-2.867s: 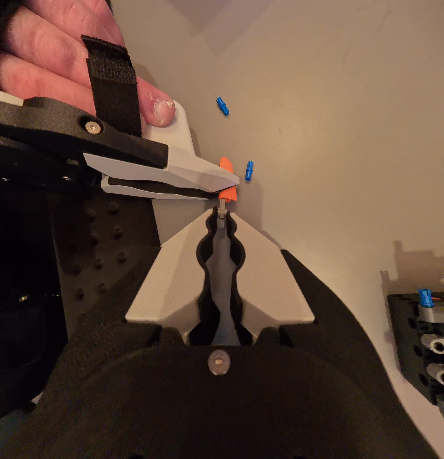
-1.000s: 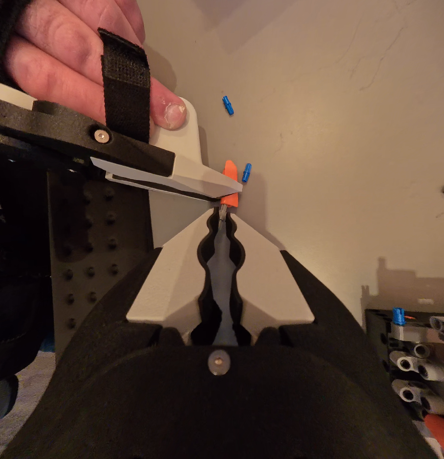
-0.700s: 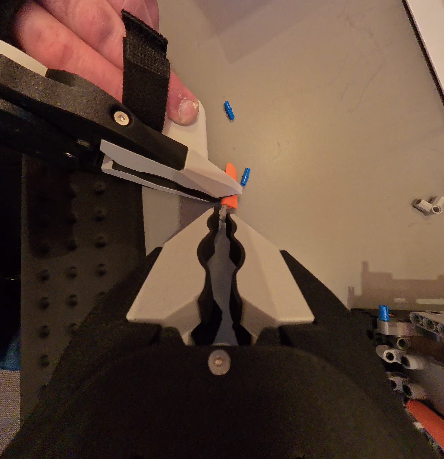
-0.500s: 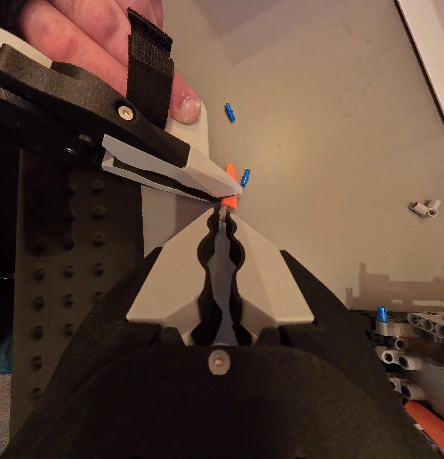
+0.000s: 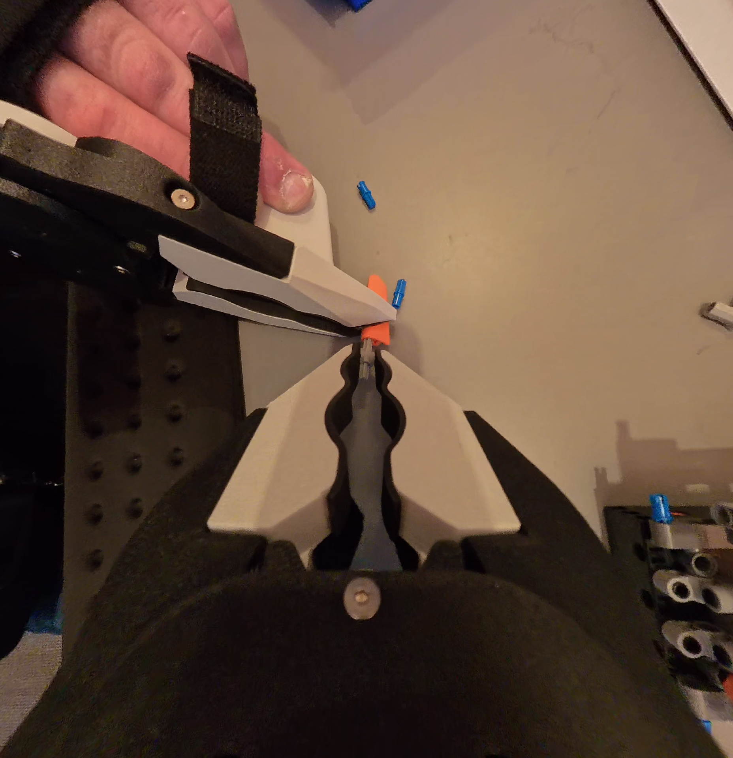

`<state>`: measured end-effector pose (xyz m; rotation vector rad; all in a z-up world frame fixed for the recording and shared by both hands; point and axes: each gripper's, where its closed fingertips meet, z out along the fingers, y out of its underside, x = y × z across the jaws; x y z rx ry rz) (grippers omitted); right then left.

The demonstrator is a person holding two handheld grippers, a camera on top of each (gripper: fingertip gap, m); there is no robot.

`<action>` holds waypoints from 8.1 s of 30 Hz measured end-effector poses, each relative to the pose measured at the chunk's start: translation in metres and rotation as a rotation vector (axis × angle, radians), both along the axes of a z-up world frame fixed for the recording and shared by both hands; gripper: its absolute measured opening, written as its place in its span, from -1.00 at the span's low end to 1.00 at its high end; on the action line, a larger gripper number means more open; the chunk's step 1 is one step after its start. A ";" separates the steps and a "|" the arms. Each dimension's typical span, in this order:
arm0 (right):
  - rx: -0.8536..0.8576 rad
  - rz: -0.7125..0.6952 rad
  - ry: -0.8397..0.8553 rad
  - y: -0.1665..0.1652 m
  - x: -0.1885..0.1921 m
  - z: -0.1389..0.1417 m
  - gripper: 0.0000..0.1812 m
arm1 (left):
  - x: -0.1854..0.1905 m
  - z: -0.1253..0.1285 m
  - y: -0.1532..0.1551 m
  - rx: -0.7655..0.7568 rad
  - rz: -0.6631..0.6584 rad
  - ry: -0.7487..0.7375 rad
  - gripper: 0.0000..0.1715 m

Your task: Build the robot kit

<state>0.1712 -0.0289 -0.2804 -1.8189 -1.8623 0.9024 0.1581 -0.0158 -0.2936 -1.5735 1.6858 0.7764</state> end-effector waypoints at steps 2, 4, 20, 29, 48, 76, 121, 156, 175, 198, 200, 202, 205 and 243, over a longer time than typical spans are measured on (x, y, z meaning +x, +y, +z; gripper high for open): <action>0.003 0.000 -0.006 0.000 0.000 0.000 -0.95 | 0.000 0.000 0.000 0.013 0.001 0.012 -0.97; 0.023 0.018 -0.017 0.000 0.001 0.000 -0.96 | 0.001 0.000 0.000 0.021 -0.008 0.028 -0.97; 0.164 0.053 0.029 0.000 -0.003 0.002 -0.98 | 0.000 -0.001 0.000 -0.028 0.022 -0.048 -0.98; 0.292 0.093 0.089 0.000 -0.002 0.005 -0.97 | 0.002 -0.002 -0.001 -0.072 0.048 -0.136 -0.97; 0.109 0.125 0.067 -0.001 -0.003 0.011 -0.98 | 0.004 -0.005 0.001 -0.057 -0.001 -0.081 -0.98; 0.007 -0.339 0.389 0.055 0.129 0.100 -0.93 | 0.034 0.001 -0.015 -0.256 -0.072 -0.365 -0.96; -0.181 -0.177 -0.024 0.000 0.045 -0.004 -0.96 | 0.046 0.000 0.004 0.010 -0.133 0.028 -0.96; -0.232 -0.125 0.016 0.008 0.039 -0.001 -0.89 | 0.049 -0.001 0.007 -0.016 -0.139 0.014 -0.97; -0.266 -0.207 0.054 0.007 0.051 0.001 -0.95 | 0.050 -0.001 0.009 -0.014 -0.120 0.006 -0.97; -0.090 -0.246 0.076 0.010 0.044 0.004 -0.97 | 0.047 -0.001 0.009 -0.036 -0.062 -0.020 -0.98; -0.065 -0.247 0.074 0.011 0.043 0.004 -0.97 | 0.047 -0.001 0.009 -0.041 -0.052 -0.026 -0.98; -0.019 -0.255 0.073 0.012 0.041 0.004 -0.97 | 0.046 -0.001 0.010 -0.056 -0.040 -0.045 -0.98; -0.007 -0.261 0.080 0.012 0.041 0.005 -0.97 | 0.046 -0.001 0.010 -0.079 -0.025 -0.075 -0.98; -0.134 -0.257 0.113 0.013 0.044 0.004 -0.96 | 0.049 -0.002 0.011 -0.138 -0.004 -0.164 -0.98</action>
